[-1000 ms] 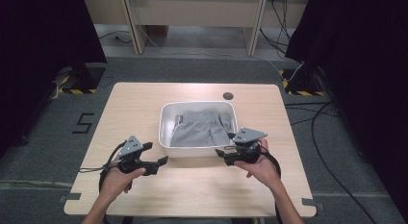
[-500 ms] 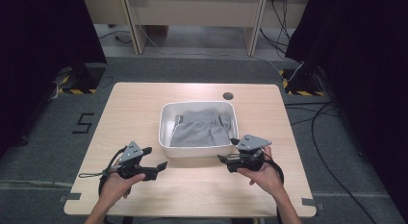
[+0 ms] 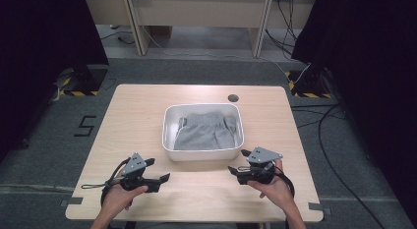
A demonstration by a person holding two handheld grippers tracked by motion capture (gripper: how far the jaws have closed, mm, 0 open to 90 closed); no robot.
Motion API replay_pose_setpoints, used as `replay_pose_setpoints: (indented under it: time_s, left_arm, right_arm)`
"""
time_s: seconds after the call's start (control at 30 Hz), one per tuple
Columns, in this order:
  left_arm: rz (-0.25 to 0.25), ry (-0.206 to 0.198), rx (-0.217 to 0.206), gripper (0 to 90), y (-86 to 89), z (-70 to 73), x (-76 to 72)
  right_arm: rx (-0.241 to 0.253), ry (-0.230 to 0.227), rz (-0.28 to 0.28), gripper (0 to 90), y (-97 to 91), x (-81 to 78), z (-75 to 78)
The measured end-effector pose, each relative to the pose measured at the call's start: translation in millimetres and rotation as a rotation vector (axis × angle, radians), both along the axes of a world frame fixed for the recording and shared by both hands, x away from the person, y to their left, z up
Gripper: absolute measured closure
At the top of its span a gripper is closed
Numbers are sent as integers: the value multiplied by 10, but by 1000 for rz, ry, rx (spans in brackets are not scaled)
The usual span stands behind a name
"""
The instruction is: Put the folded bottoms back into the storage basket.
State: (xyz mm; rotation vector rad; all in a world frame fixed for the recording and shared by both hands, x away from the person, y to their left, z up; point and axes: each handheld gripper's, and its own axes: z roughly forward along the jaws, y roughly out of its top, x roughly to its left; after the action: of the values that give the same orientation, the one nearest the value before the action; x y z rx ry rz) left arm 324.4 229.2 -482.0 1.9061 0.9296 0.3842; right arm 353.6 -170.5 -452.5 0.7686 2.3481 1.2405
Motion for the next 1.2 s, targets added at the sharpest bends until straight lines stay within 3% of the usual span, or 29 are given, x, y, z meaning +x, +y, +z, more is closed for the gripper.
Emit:
replay_pose_setpoints:
  time_s: [0.23, 0.53, 0.77, 0.87, 0.97, 1.07, 1.2]
  left_arm:
    - [-10, 12, 8, 151, -15, -109, -42]
    - [-8, 33, 27, 151, -7, -236, -81]
    - [-10, 65, 65, 151, 3, -350, -107]
    - [-8, 84, 106, 151, 7, -392, -105]
    - [-1, 85, 105, 152, 18, -393, -111]
    - [12, 113, 126, 152, 38, -404, -98]
    - [14, 111, 132, 147, 51, -406, -101]
  right_arm:
    - [-12, -3, -13, 252, -27, -52, -88]
    - [-17, 28, -28, 250, -88, -101, -251]
    - [-40, 56, -40, 248, -110, -131, -408]
    - [-66, 65, -49, 245, -121, -133, -471]
    - [-74, 86, -51, 242, -134, -129, -516]
    - [-83, 94, -53, 241, -131, -123, -543]
    - [-90, 106, -54, 234, -122, -115, -576]
